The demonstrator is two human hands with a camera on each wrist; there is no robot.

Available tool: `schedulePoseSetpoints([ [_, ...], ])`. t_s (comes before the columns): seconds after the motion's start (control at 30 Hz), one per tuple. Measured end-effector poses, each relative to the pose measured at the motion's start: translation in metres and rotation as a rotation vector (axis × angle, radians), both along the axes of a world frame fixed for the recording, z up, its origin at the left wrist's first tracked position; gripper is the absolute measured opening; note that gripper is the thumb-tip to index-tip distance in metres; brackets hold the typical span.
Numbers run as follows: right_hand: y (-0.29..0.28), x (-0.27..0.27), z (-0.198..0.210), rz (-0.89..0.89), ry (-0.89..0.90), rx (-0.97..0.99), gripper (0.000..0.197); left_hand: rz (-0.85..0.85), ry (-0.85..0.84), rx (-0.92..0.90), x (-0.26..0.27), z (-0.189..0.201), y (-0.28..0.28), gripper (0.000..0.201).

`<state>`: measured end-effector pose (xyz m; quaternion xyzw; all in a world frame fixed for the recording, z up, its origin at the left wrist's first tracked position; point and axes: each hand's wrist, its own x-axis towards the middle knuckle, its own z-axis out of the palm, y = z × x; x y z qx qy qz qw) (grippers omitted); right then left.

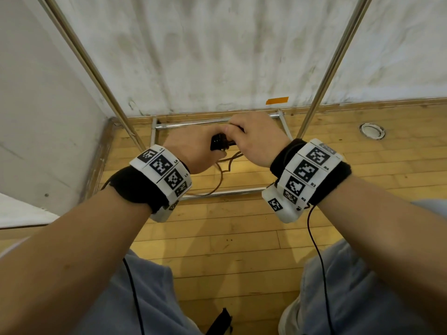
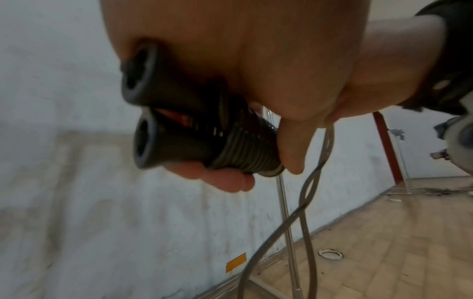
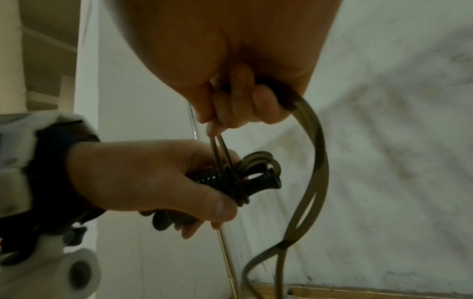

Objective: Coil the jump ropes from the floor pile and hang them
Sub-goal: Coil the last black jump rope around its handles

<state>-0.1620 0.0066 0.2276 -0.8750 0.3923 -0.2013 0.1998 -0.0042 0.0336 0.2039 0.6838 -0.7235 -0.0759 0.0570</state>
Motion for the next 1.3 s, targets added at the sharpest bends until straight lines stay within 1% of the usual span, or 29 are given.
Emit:
schedulePoseSetpoints([
  [0.07, -0.008, -0.003, 0.001, -0.064, -0.027, -0.004, 0.037, -0.051, 0.026, 0.010, -0.005, 0.001, 0.001, 0.034],
  [0.17, -0.017, -0.008, 0.001, -0.151, -0.087, 0.044, 0.041, -0.108, 0.081, -0.011, -0.010, 0.004, 0.004, 0.032],
  [0.23, -0.022, -0.009, 0.000, -0.180, -0.155, 0.104, 0.041, -0.130, 0.128, -0.044, -0.013, 0.008, 0.008, 0.044],
  [0.27, -0.024, -0.010, 0.000, -0.193, -0.184, 0.141, 0.041, -0.133, 0.148, -0.067, -0.015, 0.009, 0.010, 0.046],
  [0.3, -0.025, -0.011, 0.000, -0.204, -0.213, 0.190, 0.041, -0.129, 0.172, -0.095, -0.015, 0.011, 0.012, 0.042],
  [0.37, -0.028, -0.015, -0.001, -0.212, -0.277, 0.312, 0.042, -0.125, 0.230, -0.155, -0.016, 0.015, 0.016, 0.026],
  [0.43, -0.030, -0.018, -0.002, -0.195, -0.341, 0.437, 0.044, -0.131, 0.271, -0.205, -0.016, 0.019, 0.020, 0.019],
  [0.47, -0.031, -0.018, -0.002, -0.183, -0.371, 0.505, 0.045, -0.134, 0.287, -0.221, -0.017, 0.022, 0.022, 0.019],
  [0.53, -0.029, -0.018, -0.005, -0.173, -0.449, 0.634, 0.043, -0.116, 0.320, -0.247, -0.016, 0.025, 0.024, 0.028],
  [0.63, -0.023, -0.008, -0.013, -0.184, -0.672, 0.811, 0.026, -0.020, 0.377, -0.265, -0.011, 0.025, 0.021, 0.039],
  [0.67, -0.019, -0.004, -0.015, -0.187, -0.707, 0.815, 0.024, 0.016, 0.402, -0.268, -0.010, 0.024, 0.019, 0.040],
  [0.7, -0.015, 0.000, -0.018, -0.184, -0.704, 0.772, 0.026, 0.047, 0.425, -0.270, -0.007, 0.023, 0.016, 0.040],
  [0.73, -0.011, 0.004, -0.020, -0.179, -0.667, 0.685, 0.030, 0.067, 0.442, -0.274, -0.005, 0.023, 0.014, 0.039],
  [0.8, -0.003, 0.010, -0.023, -0.167, -0.505, 0.437, 0.034, 0.084, 0.457, -0.286, 0.000, 0.023, 0.010, 0.038],
  [0.83, 0.000, 0.013, -0.024, -0.149, -0.408, 0.338, 0.032, 0.085, 0.462, -0.283, 0.001, 0.023, 0.009, 0.037],
  [0.9, 0.004, 0.016, -0.028, -0.131, -0.242, 0.245, 0.018, 0.080, 0.469, -0.251, 0.001, 0.022, 0.010, 0.035],
  [0.93, 0.005, 0.016, -0.030, -0.148, -0.176, 0.215, 0.015, 0.075, 0.470, -0.232, -0.001, 0.022, 0.011, 0.034],
  [1.0, 0.002, 0.018, -0.032, -0.220, -0.086, 0.181, 0.019, 0.058, 0.466, -0.214, -0.005, 0.022, 0.012, 0.033],
  [1.03, 0.001, 0.019, -0.031, -0.249, -0.055, 0.193, 0.023, 0.051, 0.468, -0.212, -0.008, 0.022, 0.012, 0.033],
  [1.07, 0.002, 0.020, -0.031, -0.259, -0.073, 0.258, 0.024, 0.051, 0.477, -0.211, -0.008, 0.023, 0.012, 0.033],
  [1.17, 0.009, 0.024, -0.028, -0.175, -0.347, 0.689, 0.018, 0.074, 0.494, -0.220, -0.004, 0.025, 0.010, 0.033],
  [1.2, 0.010, 0.024, -0.027, -0.130, -0.368, 0.754, 0.016, 0.086, 0.488, -0.225, -0.001, 0.026, 0.009, 0.033],
  [1.27, 0.010, 0.021, -0.025, -0.085, -0.331, 0.726, 0.018, 0.117, 0.465, -0.253, 0.005, 0.027, 0.008, 0.035],
  [1.3, 0.009, 0.020, -0.025, -0.091, -0.319, 0.693, 0.020, 0.136, 0.444, -0.275, 0.009, 0.028, 0.008, 0.036],
])
